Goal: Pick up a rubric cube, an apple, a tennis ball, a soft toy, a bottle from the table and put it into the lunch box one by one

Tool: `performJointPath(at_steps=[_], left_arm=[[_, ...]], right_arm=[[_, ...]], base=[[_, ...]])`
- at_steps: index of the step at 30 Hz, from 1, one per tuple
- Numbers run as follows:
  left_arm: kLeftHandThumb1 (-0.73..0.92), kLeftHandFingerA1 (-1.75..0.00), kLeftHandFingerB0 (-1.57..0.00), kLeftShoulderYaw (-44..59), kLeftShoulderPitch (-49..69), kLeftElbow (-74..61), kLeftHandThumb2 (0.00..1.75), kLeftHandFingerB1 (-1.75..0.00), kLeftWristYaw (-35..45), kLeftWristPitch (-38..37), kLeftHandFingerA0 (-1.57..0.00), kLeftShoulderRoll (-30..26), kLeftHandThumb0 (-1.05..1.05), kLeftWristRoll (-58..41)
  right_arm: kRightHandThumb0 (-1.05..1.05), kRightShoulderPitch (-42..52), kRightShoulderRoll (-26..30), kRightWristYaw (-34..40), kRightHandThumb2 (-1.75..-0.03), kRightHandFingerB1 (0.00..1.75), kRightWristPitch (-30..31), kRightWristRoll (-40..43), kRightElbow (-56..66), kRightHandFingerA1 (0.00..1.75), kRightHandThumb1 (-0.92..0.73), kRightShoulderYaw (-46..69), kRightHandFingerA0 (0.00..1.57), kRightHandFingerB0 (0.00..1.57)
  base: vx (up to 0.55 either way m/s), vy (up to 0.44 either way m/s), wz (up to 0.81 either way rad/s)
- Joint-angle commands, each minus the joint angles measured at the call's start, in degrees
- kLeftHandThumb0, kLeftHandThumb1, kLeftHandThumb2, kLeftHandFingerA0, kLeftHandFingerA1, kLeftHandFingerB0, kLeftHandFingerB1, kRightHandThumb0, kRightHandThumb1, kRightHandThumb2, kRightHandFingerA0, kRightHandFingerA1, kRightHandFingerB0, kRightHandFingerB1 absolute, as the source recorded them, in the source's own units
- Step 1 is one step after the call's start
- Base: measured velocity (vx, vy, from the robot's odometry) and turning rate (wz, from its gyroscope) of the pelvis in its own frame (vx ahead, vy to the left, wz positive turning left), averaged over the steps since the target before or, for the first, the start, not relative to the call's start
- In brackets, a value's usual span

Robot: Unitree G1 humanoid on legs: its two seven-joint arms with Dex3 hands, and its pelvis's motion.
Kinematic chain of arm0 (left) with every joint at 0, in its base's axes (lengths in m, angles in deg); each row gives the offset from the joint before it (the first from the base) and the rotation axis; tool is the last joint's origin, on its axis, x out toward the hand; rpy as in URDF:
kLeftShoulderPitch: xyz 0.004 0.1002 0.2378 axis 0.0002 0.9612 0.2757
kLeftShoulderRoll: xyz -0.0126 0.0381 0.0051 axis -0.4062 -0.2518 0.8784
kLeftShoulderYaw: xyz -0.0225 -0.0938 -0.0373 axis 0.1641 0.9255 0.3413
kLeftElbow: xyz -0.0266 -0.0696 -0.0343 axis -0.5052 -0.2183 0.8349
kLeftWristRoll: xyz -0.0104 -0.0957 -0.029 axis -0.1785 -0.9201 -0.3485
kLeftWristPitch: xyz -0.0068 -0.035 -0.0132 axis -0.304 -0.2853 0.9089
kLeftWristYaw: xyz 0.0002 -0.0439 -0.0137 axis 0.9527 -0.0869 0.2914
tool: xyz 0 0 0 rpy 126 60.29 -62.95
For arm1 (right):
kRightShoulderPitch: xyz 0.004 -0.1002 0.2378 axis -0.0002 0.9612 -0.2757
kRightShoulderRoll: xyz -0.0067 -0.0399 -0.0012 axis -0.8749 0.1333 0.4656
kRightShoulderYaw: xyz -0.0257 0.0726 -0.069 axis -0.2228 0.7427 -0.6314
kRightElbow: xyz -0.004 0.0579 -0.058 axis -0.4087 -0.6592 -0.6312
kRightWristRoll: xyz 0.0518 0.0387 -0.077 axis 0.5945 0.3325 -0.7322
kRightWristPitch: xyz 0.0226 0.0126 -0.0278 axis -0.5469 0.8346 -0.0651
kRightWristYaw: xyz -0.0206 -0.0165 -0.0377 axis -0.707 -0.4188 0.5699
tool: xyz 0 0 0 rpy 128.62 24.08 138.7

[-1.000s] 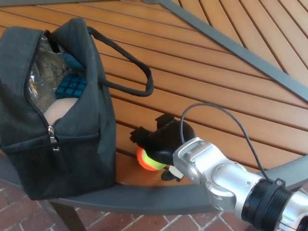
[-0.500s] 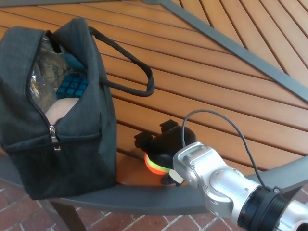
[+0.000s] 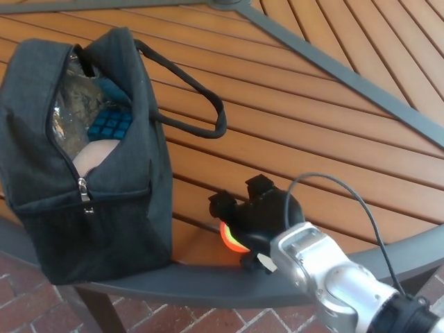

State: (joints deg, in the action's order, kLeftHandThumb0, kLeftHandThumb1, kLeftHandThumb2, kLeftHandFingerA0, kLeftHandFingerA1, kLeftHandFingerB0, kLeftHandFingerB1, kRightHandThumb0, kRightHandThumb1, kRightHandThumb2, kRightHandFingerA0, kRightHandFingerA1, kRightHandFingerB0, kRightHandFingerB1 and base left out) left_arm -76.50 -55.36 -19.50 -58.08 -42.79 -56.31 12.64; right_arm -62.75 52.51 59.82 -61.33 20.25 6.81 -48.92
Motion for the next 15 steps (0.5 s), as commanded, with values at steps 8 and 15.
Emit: performJointPath(at_steps=[8,15], left_arm=[[0.62,-1.19,-0.98,-0.1,0.9,0.9,0.88,-1.11,-0.6,-2.8,-1.08,-0.6,-0.12,0.8],[0.63,-1.19,-0.97,-1.2,1.4,1.4,0.86,-1.09,-1.8,-2.4,-1.07,-1.3,-0.14,2.3]], right_arm=[[-0.19,20.0,-7.5,14.2,-1.03,1.75,-11.5,19.2,-2.0,1.75,-0.73,21.7,0.82,0.7],[-0.17,24.5,-13.0,14.5,-1.31,1.75,-15.0,27.2,-2.0,1.75,-0.55,31.9,0.86,0.73]], base=[[0.0,0.0,0.0],[0.0,0.0,0.0]])
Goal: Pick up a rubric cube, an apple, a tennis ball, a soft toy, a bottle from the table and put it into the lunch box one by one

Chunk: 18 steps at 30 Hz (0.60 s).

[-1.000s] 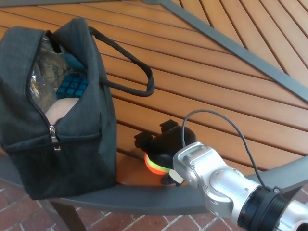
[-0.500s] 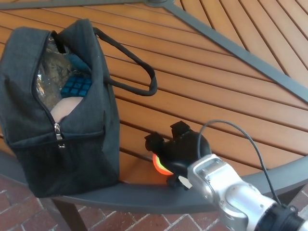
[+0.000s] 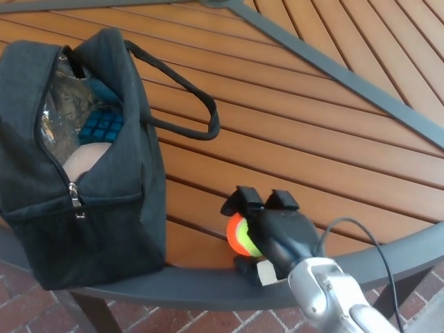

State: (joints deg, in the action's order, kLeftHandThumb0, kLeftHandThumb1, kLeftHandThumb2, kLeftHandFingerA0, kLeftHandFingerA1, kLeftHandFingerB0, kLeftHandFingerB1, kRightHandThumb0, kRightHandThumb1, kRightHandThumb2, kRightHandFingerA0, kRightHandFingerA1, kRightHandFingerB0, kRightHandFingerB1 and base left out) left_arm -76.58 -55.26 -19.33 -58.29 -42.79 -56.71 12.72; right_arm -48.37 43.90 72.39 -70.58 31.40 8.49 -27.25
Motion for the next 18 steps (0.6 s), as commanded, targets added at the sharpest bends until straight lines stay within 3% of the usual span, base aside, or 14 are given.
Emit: performJointPath(at_steps=[1,7,8,10,14,18], left_arm=[[0.63,-1.19,-0.97,-1.1,1.3,1.3,0.86,-1.09,-1.5,-2.3,-1.07,-0.8,-0.14,2.0],[0.62,-1.2,-0.95,-0.3,1.7,1.3,0.9,-1.12,-0.7,-3.2,-1.08,-0.2,-0.13,0.9],[0.54,-1.15,-0.99,-0.9,1.7,1.4,0.98,-1.09,-1.3,-3.4,-1.11,-0.4,-0.15,1.7],[0.54,-1.14,-0.99,-1.8,1.7,1.6,0.98,-1.09,-2.3,-3.6,-1.11,-0.7,-0.16,2.9],[0.6,-1.1,-0.99,-2.8,1.9,1.5,0.88,-1.07,-3.4,-3.6,-1.11,-1.1,-0.16,3.8],[0.59,-1.1,-0.98,-2.8,2.0,1.6,0.88,-1.07,-3.5,-3.8,-1.1,-1.2,-0.13,3.4]], right_arm=[[-0.17,10.4,-5.0,1.6,-1.31,1.75,-6.3,17.1,-3.9,1.75,-0.55,11.4,0.86,0.73],[-0.19,11.8,-10.1,1.6,-1.38,1.75,-8.0,23.1,-3.3,1.75,-0.47,19.5,0.94,0.83],[-0.2,11.7,-11.6,1.2,-1.41,1.75,-7.5,25.9,-2.9,1.75,-0.46,21.9,1.03,0.89],[-0.22,11.6,-14.8,0.4,-1.38,1.75,-6.6,31.2,-2.2,1.75,-0.47,26.7,1.07,0.88],[-0.2,11.4,-18.5,0.5,-1.35,1.74,-5.1,36.7,-1.5,1.75,-0.5,32.0,1.04,0.8],[-0.2,11.2,-22.0,2.1,-1.37,1.7,-3.5,41.9,0.2,1.75,-0.48,36.2,1.04,0.86]], base=[[0.0,0.0,0.0],[0.0,0.0,0.0],[0.0,0.0,0.0],[0.0,0.0,0.0],[0.0,0.0,0.0],[0.0,0.0,0.0]])
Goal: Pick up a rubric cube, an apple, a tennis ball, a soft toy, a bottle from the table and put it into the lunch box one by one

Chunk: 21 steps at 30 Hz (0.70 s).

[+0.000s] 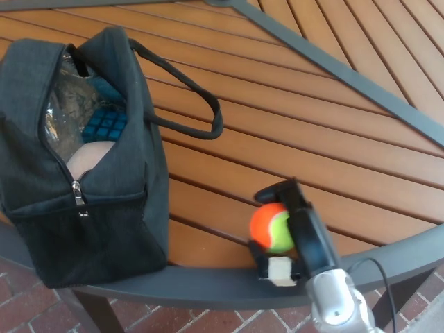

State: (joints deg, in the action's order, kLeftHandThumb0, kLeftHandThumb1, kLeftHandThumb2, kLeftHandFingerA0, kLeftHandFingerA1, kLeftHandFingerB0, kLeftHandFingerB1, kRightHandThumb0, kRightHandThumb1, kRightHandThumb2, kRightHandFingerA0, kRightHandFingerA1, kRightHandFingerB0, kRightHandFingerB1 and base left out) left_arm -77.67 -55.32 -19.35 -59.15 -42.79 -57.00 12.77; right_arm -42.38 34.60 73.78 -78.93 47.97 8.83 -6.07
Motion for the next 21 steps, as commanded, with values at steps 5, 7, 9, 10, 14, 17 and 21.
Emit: performJointPath(at_steps=[5,7,9,10,14,17,21], left_arm=[[0.53,-1.11,-1.0,-2.5,2.1,1.5,0.98,-1.06,-3.5,-4.5,-1.12,-1.2,-0.14,4.0],[0.53,-1.11,-1.0,-1.9,2.0,1.5,0.98,-1.06,-2.7,-4.7,-1.12,-1.0,-0.14,3.1],[0.56,-1.11,-0.98,-1.5,2.1,1.5,0.91,-1.07,-2.2,-4.8,-1.11,-0.9,-0.12,2.4],[0.59,-1.13,-0.95,-1.5,2.1,1.4,0.87,-1.08,-2.1,-4.5,-1.11,-0.9,-0.13,2.3],[0.59,-1.11,-0.95,-1.9,1.9,1.5,0.88,-1.08,-2.0,-4.6,-1.1,-1.3,-0.13,2.7],[0.58,-1.12,-0.96,-0.7,1.7,1.5,0.89,-1.06,-0.5,-4.2,-1.1,-1.0,-0.12,1.1],[0.62,-1.11,-0.94,-2.2,1.8,1.2,0.83,-1.06,-3.0,-3.1,-1.1,-1.6,-0.15,3.1]], right_arm=[[-0.28,1.6,-19.5,5.4,-1.0,1.66,7.8,41.3,1.6,1.75,-0.69,25.2,1.03,0.8],[-0.28,0.9,-20.7,6.1,-1.0,1.66,8.7,44.7,2.1,1.75,-0.69,26.9,1.03,0.8],[-0.29,0.3,-21.5,7.1,-0.98,1.67,9.5,46.5,2.4,1.75,-0.7,27.9,1.05,0.82],[-0.27,-0.4,-22.6,8.7,-1.02,1.73,10.7,49.1,3.3,1.75,-0.71,28.9,1.08,0.79],[-0.27,-2.4,-26.1,12.6,-1.16,1.72,14.2,58.7,6.4,1.75,-0.7,31.5,1.1,0.8],[-0.27,-3.0,-27.7,13.5,-1.14,1.73,15.4,62.9,7.7,1.75,-0.71,32.0,1.1,0.8],[-0.38,-2.8,-31.3,12.9,-0.78,1.73,18.3,73.3,10.0,1.75,-0.92,32.3,1.06,0.77]], base=[[0.0,0.0,0.0],[0.0,0.0,0.0],[0.0,0.0,0.0],[0.0,0.0,0.0],[0.0,0.0,0.0],[0.0,0.0,0.0],[0.0,0.0,0.0]])
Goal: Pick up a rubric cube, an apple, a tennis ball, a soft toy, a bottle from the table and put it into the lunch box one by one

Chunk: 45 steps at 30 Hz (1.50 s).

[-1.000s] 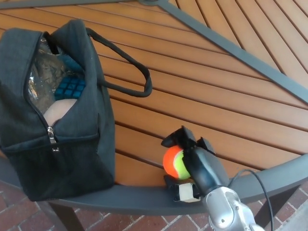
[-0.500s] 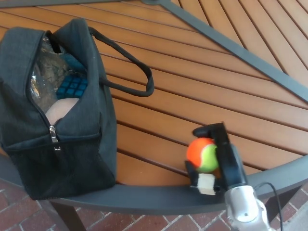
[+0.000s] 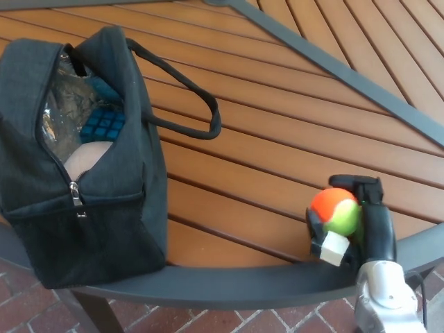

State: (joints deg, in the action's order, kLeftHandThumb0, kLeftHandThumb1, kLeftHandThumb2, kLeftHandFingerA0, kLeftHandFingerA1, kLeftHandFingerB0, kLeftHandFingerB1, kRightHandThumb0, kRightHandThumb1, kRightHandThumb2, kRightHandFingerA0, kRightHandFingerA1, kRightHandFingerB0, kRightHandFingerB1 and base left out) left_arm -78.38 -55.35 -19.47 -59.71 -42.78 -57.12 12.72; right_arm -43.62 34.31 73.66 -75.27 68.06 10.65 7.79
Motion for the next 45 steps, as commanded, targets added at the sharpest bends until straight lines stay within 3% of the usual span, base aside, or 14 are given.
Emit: performJointPath(at_steps=[1,6,7,12,13,23,24,26,27,29,30,35,36,45], left_arm=[[0.63,-1.14,-0.93,-1.6,1.7,1.3,0.83,-1.06,-2.7,-3.0,-1.07,-1.6,-0.15,3.4],[0.63,-1.14,-0.93,-1.9,1.7,1.3,0.83,-1.06,-3.1,-3.0,-1.07,-1.9,-0.15,3.8],[0.63,-1.13,-0.93,-1.7,1.6,1.3,0.88,-1.1,-2.6,-3.2,-1.08,-1.9,-0.12,3.5],[0.63,-1.13,-0.93,-1.4,1.5,1.3,0.88,-1.1,-1.8,-3.4,-1.08,-2.0,-0.12,3.0],[0.65,-1.16,-0.93,-1.1,1.4,1.3,0.85,-1.09,-1.3,-3.1,-1.03,-2.3,-0.14,2.6],[0.64,-1.19,-0.92,-1.7,0.5,1.0,0.86,-1.11,-0.5,-2.1,-1.03,-3.7,-0.15,3.2],[0.64,-1.19,-0.96,-1.4,0.3,1.1,0.88,-1.1,-0.7,-2.1,-1.06,-3.7,-0.12,3.0],[0.64,-1.19,-0.96,-1.2,0.1,1.1,0.88,-1.1,-0.9,-2.1,-1.06,-3.7,-0.12,2.7],[0.63,-1.19,-0.99,-1.1,0.0,1.0,0.88,-1.09,-0.9,-2.3,-1.07,-3.6,-0.12,2.6],[0.63,-1.19,-0.99,-1.0,0.0,0.9,0.88,-1.09,-1.0,-2.5,-1.07,-3.6,-0.12,2.6],[0.61,-1.2,-0.99,-1.0,0.0,0.8,0.9,-1.1,-1.1,-2.5,-1.05,-3.5,-0.12,2.6],[0.55,-1.16,-1.02,-1.0,-0.2,0.8,0.98,-1.09,-1.2,-2.3,-1.08,-3.5,-0.13,2.6],[0.63,-1.14,-0.98,-1.3,-0.4,0.7,0.9,-1.12,-1.4,-2.1,-1.09,-3.5,-0.13,2.9],[0.64,-1.19,-0.98,-1.3,-0.8,0.3,0.88,-1.12,-1.4,-2.0,-1.05,-3.0,-0.12,2.6]], right_arm=[[-0.41,-1.5,-31.5,12.6,-0.77,1.71,15.3,54.8,8.3,1.75,-0.92,18.5,1.05,0.78],[-0.41,-1.6,-31.7,12.2,-0.77,1.71,16.3,56.7,8.4,1.75,-0.92,18.6,1.05,0.78],[-0.27,-0.7,-33.9,11.8,-1.25,1.22,16.4,59.1,9.6,1.27,-0.76,17.6,1.21,1.09],[-0.27,0.4,-37.1,11.3,-1.25,1.22,17.0,63.1,11.4,1.27,-0.76,16.5,1.21,1.09],[-0.5,0.2,-37.8,10.9,-0.8,1.75,17.7,64.4,12.2,1.75,-0.92,15.7,1.0,0.73],[-0.41,-1.8,-39.6,10.3,-0.81,1.75,17.7,68.9,16.3,1.75,-0.92,12.2,1.01,0.72],[-0.66,-3.0,-39.4,10.5,-1.07,1.4,18.0,69.6,16.6,1.55,-0.77,11.8,1.26,0.97],[-0.66,-4.4,-39.1,11.0,-1.07,1.4,18.3,70.6,16.9,1.55,-0.77,11.2,1.26,0.97],[-0.26,-5.1,-39.1,10.9,-1.26,1.18,18.6,70.3,17.2,1.25,-0.77,10.4,1.16,1.01],[-0.26,-5.7,-38.9,10.9,-1.26,1.18,18.9,69.9,17.5,1.25,-0.77,9.3,1.16,1.01],[-0.45,-6.1,-38.8,10.8,-0.8,1.75,19.3,69.9,17.4,1.75,-0.92,8.9,0.95,0.62],[-0.46,-7.2,-37.8,11.5,-0.77,1.75,20.7,70.6,17.1,1.75,-0.92,7.5,0.95,0.61],[-0.39,-9.8,-37.7,12.1,-0.84,1.75,20.5,69.5,16.6,1.75,-0.92,6.8,0.93,0.64],[-0.51,-17.6,-37.4,16.0,-0.76,1.75,18.7,71.1,15.4,1.75,-0.92,5.3,0.95,0.61]], base=[[0.0,0.0,0.0],[0.0,0.0,0.0],[0.0,0.0,0.0],[0.0,0.0,0.0],[0.0,0.0,0.0],[0.0,0.0,0.0],[0.0,0.0,0.0],[0.0,0.0,0.0],[0.0,0.0,0.0],[0.0,0.0,0.0],[0.0,0.0,0.0],[0.0,0.0,0.0],[0.0,0.0,0.0],[0.0,0.0,0.0]])
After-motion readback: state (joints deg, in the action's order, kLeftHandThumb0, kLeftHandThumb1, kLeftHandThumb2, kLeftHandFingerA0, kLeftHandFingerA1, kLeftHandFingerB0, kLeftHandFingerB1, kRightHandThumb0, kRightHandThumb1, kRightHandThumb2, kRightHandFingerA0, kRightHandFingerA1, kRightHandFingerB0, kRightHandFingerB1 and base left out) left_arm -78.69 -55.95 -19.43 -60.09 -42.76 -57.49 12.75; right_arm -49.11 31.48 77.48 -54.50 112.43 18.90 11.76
